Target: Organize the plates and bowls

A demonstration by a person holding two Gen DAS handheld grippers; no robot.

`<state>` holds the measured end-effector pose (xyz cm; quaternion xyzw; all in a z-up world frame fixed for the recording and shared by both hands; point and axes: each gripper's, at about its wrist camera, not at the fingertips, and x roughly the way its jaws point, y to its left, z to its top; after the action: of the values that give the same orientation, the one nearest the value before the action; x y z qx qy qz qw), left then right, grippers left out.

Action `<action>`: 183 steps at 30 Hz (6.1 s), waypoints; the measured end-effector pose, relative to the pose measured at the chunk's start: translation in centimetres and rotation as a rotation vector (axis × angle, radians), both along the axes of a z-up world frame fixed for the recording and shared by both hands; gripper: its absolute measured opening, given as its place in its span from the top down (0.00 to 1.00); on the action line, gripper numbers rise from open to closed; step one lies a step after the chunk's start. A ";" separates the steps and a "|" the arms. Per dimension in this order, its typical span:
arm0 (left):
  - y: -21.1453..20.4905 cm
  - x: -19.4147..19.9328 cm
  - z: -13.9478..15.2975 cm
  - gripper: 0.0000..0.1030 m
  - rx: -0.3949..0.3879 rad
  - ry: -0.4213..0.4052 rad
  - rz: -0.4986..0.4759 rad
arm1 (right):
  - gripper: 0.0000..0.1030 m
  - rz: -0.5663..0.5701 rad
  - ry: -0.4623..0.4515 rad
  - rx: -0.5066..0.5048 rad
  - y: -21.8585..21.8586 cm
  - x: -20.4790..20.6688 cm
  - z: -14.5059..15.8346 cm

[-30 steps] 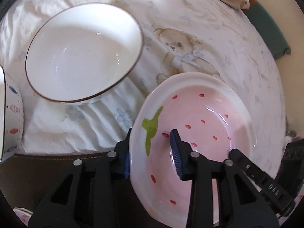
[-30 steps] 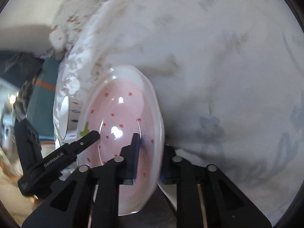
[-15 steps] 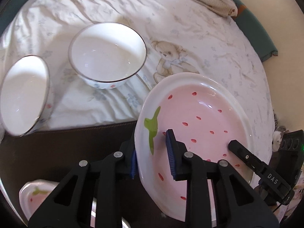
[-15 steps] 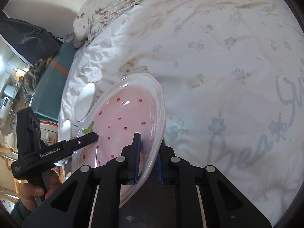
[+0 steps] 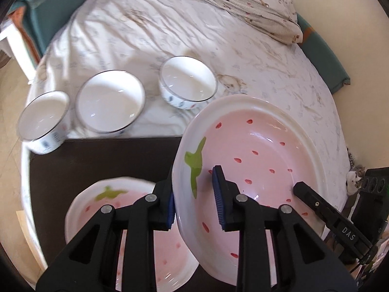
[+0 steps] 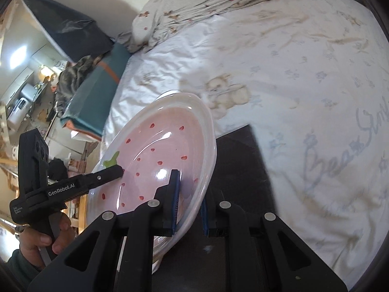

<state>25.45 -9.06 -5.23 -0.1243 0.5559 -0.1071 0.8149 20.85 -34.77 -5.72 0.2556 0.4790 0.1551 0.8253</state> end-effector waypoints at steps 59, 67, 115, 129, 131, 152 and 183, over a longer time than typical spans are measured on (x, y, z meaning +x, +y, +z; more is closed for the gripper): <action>12.6 -9.4 -7.7 0.79 0.061 0.128 0.066 | 0.75 0.196 0.319 -0.025 14.5 -3.5 -8.3; 12.2 -9.7 -7.2 0.79 0.101 0.135 0.059 | 0.72 0.197 0.306 -0.072 14.9 -3.5 -7.9; 10.5 -10.2 -9.0 0.65 0.309 0.139 -0.024 | 0.75 0.178 0.236 -0.172 12.7 -3.3 -5.4; 13.3 -9.2 -8.8 0.45 0.105 0.165 0.122 | 0.12 0.014 0.307 0.044 8.1 -3.0 -7.5; 14.0 -8.6 -9.4 0.45 0.063 0.189 0.162 | 0.15 0.028 0.359 0.075 8.4 -2.8 -8.8; 13.4 -6.7 -11.6 0.55 -0.024 0.232 0.126 | 0.63 0.207 0.394 -0.005 13.2 -1.5 -11.2; 9.5 -10.9 -9.8 0.46 0.115 0.187 0.040 | 0.55 0.177 0.379 -0.171 10.8 -6.5 -9.1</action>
<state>14.55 0.41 -15.05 -0.0979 0.6320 -0.0465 0.7674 14.35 -23.93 -14.85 0.1661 0.6574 0.1348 0.7225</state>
